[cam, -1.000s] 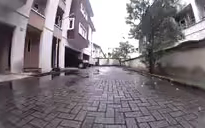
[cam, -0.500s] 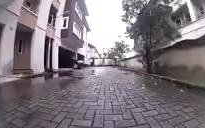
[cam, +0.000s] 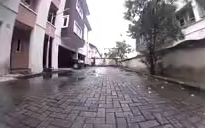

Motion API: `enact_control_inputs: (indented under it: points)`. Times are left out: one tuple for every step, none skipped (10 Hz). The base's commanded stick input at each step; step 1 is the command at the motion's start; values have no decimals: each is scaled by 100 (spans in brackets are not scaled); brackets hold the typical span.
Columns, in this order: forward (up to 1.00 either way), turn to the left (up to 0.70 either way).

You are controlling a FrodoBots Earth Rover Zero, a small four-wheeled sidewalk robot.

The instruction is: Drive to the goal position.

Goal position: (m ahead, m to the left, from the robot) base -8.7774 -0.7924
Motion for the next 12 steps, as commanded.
enact_control_inputs:
  points:
    - [70,0]
    - [70,0]
    - [70,0]
    - [70,0]
    - [70,0]
    - [70,0]
    - [70,0]
    - [70,0]
    - [70,0]
    - [70,0]
    - [70,0]
    - [70,0]
